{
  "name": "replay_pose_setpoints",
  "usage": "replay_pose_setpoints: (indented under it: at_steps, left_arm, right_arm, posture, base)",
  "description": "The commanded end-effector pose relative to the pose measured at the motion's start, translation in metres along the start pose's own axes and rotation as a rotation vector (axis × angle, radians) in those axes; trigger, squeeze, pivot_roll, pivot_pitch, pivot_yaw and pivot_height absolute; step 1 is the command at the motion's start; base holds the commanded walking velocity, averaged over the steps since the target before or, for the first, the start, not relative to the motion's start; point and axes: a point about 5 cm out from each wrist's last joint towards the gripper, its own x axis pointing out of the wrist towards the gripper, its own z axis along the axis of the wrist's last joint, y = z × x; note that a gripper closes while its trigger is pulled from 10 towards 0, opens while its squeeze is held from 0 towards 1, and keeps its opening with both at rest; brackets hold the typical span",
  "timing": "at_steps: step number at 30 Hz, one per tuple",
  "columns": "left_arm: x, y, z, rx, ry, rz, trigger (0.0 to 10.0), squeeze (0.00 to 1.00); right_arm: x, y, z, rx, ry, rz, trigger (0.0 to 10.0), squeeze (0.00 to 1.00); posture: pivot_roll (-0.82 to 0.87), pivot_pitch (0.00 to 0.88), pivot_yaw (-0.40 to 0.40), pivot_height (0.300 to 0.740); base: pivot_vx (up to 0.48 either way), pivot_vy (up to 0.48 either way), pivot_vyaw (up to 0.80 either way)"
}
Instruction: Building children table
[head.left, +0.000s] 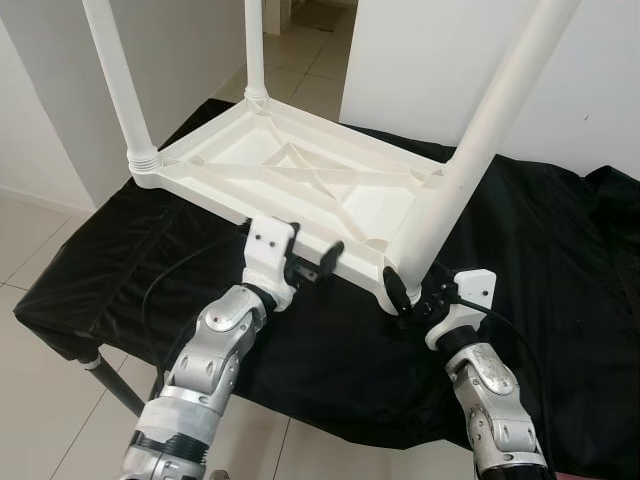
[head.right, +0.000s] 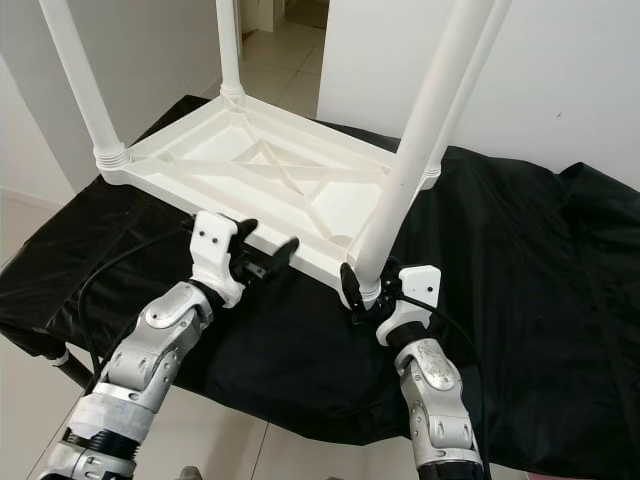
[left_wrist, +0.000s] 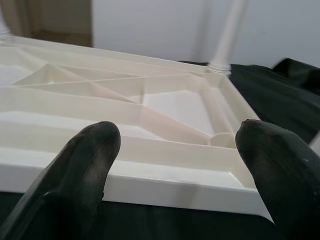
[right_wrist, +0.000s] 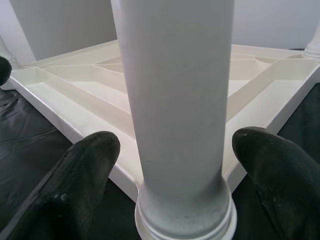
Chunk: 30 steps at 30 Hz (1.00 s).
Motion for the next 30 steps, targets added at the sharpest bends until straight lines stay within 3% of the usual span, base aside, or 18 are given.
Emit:
replay_pose_setpoints:
  at_steps: [1,7,9,11,16,21,25,30]
  left_arm:
    - [0.001,0.005,-0.003,0.0,0.003,0.072,10.0,0.0]
    - [0.001,0.018,-0.01,-0.006,0.036,0.215,10.0,0.0]
    - [0.001,0.018,-0.01,-0.006,0.036,0.215,10.0,0.0]
    - [0.0,0.022,-0.015,-0.062,0.046,0.293,10.0,0.0]
    - [-0.003,0.015,-0.021,-0.116,0.044,0.314,10.0,0.0]
    - [-0.007,0.008,-0.027,-0.17,0.046,0.29,10.0,0.0]
    - [-0.006,0.004,-0.029,-0.189,0.042,0.272,10.0,0.0]
    - [-0.006,0.003,-0.028,-0.211,0.028,0.263,10.0,0.0]
  right_arm:
    - [0.001,-0.004,-0.001,0.013,0.002,-0.02,10.0,0.0]
    - [0.003,-0.003,-0.003,-0.004,-0.009,-0.101,10.0,0.0]
    - [0.003,-0.003,-0.003,-0.004,-0.009,-0.101,10.0,0.0]
    - [0.003,-0.002,-0.008,-0.009,0.011,-0.218,10.0,0.0]
    - [-0.001,0.003,-0.017,0.039,0.051,-0.354,10.0,0.0]
    - [0.001,0.016,-0.016,0.048,0.033,-0.342,10.0,0.0]
    - [0.001,0.016,-0.017,0.052,0.029,-0.34,10.0,0.0]
    - [0.003,0.022,-0.016,-0.005,0.035,-0.328,10.0,0.0]
  posture:
    - [-0.06,0.0,-0.04,0.74]
    - [-0.06,0.0,-0.044,0.74]
    - [-0.06,0.0,-0.044,0.74]
    - [-0.06,0.0,-0.047,0.74]
    - [-0.07,0.0,-0.038,0.74]
    - [-0.08,0.0,-0.03,0.74]
    - [-0.09,0.0,-0.024,0.74]
    - [-0.1,0.0,-0.014,0.74]
  base:
    - [0.0,0.0,0.0]
    - [0.0,0.0,0.0]
    - [0.0,0.0,0.0]
    - [0.0,0.0,0.0]
    - [0.0,0.0,0.0]
    - [0.0,0.0,0.0]
    - [0.0,0.0,0.0]
    - [0.0,0.0,0.0]
